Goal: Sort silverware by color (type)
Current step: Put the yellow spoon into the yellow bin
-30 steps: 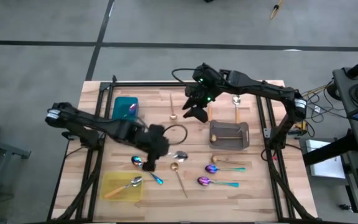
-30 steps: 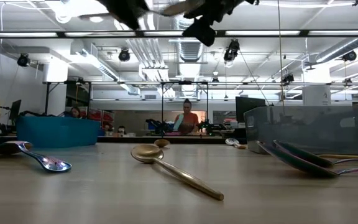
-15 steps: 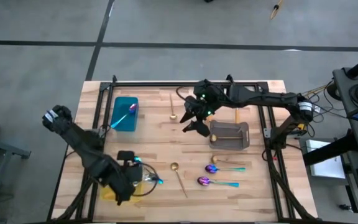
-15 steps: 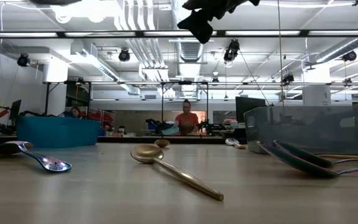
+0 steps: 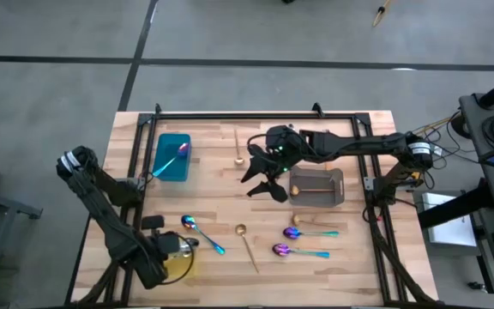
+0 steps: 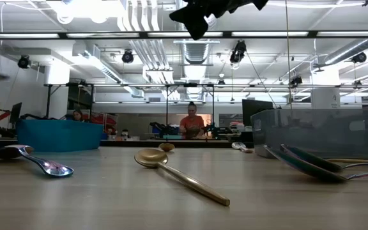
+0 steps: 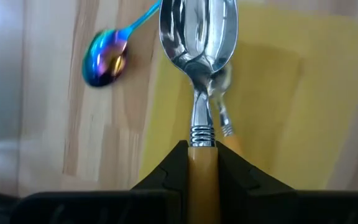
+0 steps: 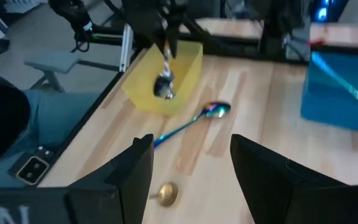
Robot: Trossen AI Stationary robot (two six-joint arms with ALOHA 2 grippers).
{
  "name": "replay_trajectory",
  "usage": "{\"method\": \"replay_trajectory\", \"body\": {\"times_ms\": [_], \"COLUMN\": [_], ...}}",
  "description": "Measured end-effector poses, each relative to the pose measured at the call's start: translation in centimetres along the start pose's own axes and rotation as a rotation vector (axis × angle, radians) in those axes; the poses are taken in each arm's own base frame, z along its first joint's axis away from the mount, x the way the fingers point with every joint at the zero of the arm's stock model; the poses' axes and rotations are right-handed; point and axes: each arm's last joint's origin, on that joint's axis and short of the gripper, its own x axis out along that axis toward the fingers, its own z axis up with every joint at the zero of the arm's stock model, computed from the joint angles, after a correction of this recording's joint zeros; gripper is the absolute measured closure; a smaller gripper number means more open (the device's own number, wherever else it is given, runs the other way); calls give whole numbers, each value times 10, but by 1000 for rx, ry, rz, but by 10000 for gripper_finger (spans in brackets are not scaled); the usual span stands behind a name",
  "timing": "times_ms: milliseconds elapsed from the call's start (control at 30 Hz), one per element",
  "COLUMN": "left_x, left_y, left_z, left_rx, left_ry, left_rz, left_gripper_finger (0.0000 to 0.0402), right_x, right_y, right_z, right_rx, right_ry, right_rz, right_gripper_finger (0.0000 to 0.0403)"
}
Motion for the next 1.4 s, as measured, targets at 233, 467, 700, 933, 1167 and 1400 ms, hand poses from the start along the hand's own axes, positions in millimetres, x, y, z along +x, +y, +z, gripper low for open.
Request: {"method": "replay_trajectory", "body": {"times_ms": [233, 467, 700, 933, 1167, 1400], "left_x": [12, 17, 22, 30, 30, 30], "left_y": [2, 4, 5, 7, 5, 1], "left_z": [-12, -15, -20, -25, -27, -28], "left_rx": [-39, -50, -102, -162, -216, -270], "left_ry": [21, 56, 106, 157, 235, 243], "left_rz": [35, 37, 41, 32, 1, -26], "left_gripper_finger": [371, 371, 371, 371, 371, 370], "right_x": [2, 5, 8, 9, 8, 8], "right_y": [-2, -2, -3, -3, -3, -3], "right_z": [1, -7, -14, -14, -14, -14], "right_rx": [-66, -58, -47, -36, -16, -7], "right_ry": [-56, -38, -47, -47, -47, -46], "right_rz": [-11, -8, -9, -8, -8, -7], "right_gripper_finger": [200, 200, 200, 200, 200, 200]}}
